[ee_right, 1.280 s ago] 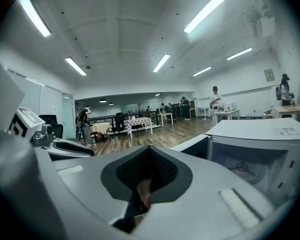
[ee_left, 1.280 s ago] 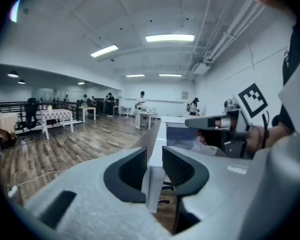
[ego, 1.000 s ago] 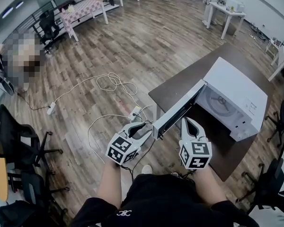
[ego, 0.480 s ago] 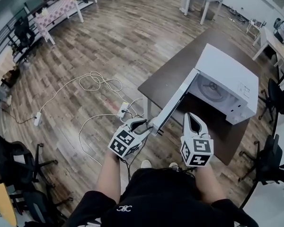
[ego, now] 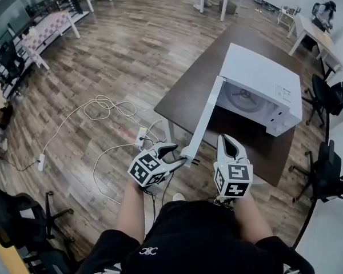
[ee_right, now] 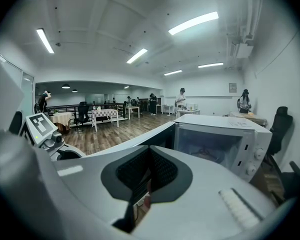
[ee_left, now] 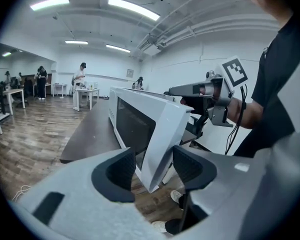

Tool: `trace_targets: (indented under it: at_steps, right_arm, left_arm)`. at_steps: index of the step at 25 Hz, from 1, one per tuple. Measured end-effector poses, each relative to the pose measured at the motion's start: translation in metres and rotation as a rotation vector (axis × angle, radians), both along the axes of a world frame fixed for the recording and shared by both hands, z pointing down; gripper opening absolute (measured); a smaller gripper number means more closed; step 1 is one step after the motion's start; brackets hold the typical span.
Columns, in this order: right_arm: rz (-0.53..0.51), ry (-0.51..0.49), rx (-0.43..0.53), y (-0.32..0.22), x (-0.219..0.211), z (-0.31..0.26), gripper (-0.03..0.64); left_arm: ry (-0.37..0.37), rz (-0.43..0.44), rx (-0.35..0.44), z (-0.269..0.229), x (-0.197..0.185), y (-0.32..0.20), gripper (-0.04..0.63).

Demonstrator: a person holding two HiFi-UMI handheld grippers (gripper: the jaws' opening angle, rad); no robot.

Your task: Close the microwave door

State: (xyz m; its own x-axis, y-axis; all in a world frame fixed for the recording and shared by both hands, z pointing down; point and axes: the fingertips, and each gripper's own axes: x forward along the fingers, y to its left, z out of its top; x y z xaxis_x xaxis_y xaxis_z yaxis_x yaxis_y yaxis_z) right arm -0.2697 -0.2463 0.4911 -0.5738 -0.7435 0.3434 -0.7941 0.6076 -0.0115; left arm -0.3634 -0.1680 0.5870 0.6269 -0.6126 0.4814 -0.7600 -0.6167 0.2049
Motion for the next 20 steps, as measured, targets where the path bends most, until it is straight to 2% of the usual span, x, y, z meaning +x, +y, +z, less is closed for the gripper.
trace_targets:
  at_steps: [5,11,15,20]
  right_arm:
    - [0.036,0.005,-0.007,0.000,0.023,0.002,0.008]
    - [0.101,0.000,-0.018,0.000,0.067,0.006,0.008]
    - [0.157,-0.012,-0.021,-0.002,0.103,0.005,0.008]
    - [0.226,-0.029,-0.024,-0.008,0.151,0.003,0.008]
  left_arm:
    - [0.022,0.088,-0.011,0.001,0.032,-0.001,0.235]
    - [-0.001,0.193,-0.005,0.002,0.083,-0.005,0.225]
    - [-0.036,0.246,0.038,-0.001,0.120,-0.012,0.224]
    - [-0.056,0.269,0.088,-0.001,0.166,-0.024,0.164]
